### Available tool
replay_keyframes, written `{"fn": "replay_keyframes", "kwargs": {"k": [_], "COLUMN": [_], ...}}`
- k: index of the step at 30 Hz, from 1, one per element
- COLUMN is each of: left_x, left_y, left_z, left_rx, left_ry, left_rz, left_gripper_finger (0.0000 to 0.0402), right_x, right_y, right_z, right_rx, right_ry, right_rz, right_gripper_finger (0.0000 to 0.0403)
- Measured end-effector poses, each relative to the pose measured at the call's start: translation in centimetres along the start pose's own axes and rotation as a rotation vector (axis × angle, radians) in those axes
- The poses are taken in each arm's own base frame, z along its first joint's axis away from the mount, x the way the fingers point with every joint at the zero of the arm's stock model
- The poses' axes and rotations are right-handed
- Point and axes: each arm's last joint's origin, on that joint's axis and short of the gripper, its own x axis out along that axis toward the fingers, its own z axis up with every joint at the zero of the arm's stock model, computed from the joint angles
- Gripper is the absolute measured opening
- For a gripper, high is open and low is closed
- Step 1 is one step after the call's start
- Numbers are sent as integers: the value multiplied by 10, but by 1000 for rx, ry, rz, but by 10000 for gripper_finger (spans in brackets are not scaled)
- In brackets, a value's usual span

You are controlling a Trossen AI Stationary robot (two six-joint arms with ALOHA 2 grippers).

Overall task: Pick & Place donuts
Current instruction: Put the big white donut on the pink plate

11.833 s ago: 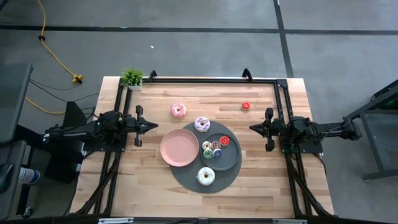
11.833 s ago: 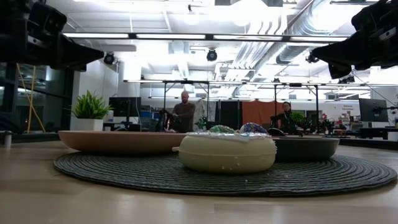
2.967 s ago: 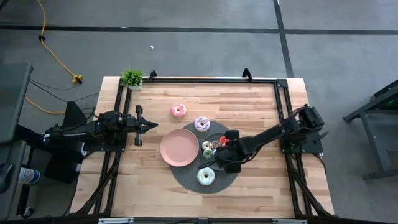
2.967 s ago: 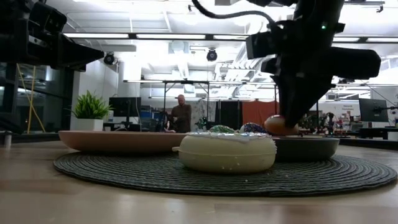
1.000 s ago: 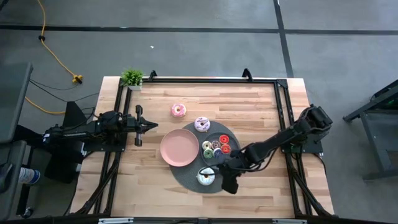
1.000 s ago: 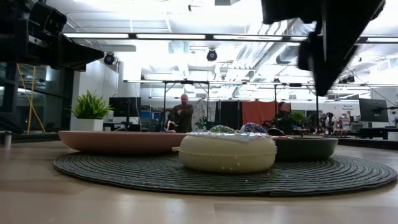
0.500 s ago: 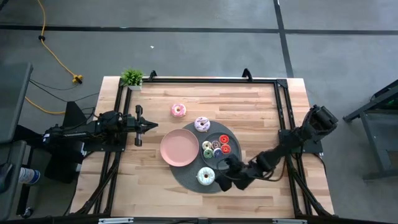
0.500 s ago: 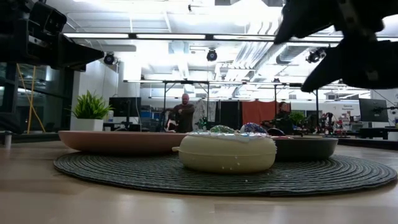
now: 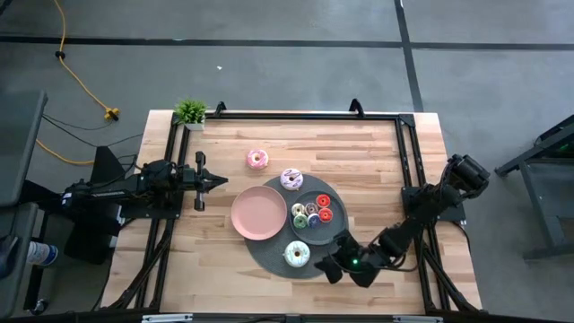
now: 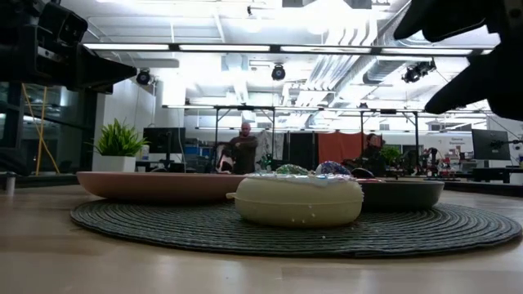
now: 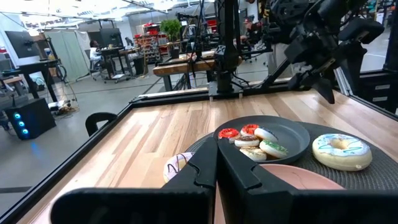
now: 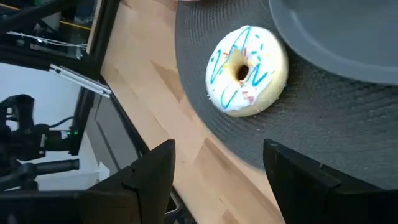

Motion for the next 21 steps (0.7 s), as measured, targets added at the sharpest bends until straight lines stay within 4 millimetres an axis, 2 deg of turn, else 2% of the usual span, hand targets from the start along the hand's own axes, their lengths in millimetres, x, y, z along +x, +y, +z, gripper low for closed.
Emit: {"fn": "replay_keyframes", "kwargs": {"k": [4,10,16,21], "left_x": [0,0,0,0], "left_y": [0,0,0,0], "left_z": [0,0,0,0], "left_rx": [0,0,0,0], "left_ry": [0,0,0,0], "left_rz": [0,0,0,0], "left_gripper_finger": [1,1,1,1], "right_x": [4,27,49,57], "right_y": [1,-6,-7,-3], "right_z": [-3,-8,4,17], "right_rx": [22,104,160,196], "right_ry": [3,54,46,49], "right_rz": [16,31,-6,-40], "right_gripper_finger": [232,232,232,232]}}
